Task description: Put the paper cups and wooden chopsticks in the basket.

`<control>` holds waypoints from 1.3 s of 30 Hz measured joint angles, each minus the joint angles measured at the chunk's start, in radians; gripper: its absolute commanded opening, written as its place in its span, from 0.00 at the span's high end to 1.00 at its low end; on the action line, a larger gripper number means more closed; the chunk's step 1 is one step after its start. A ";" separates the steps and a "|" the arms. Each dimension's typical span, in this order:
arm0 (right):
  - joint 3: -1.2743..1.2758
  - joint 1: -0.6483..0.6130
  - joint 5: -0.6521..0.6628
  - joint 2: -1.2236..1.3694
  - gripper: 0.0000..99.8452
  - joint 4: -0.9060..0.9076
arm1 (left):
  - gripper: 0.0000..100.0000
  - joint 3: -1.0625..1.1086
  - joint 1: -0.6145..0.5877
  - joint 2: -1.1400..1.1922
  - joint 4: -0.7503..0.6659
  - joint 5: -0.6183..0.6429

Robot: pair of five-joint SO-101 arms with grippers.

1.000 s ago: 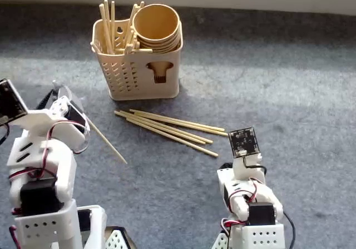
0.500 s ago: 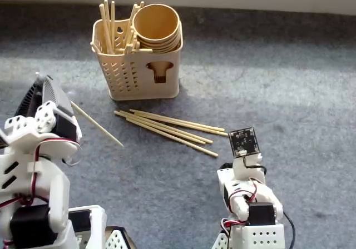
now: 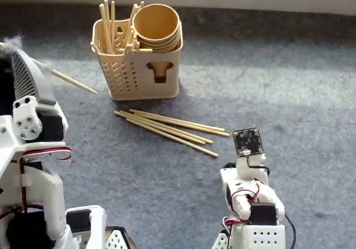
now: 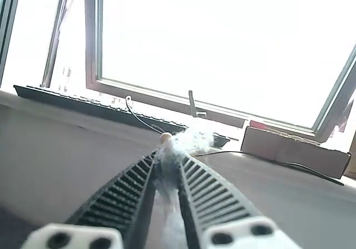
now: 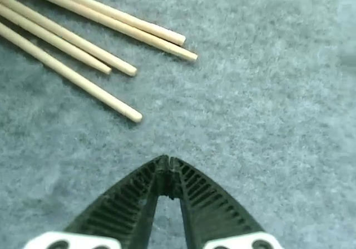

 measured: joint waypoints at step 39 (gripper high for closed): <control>0.000 0.186 0.000 0.000 0.98 0.000 | 0.99 -0.649 0.046 0.947 -0.133 -0.003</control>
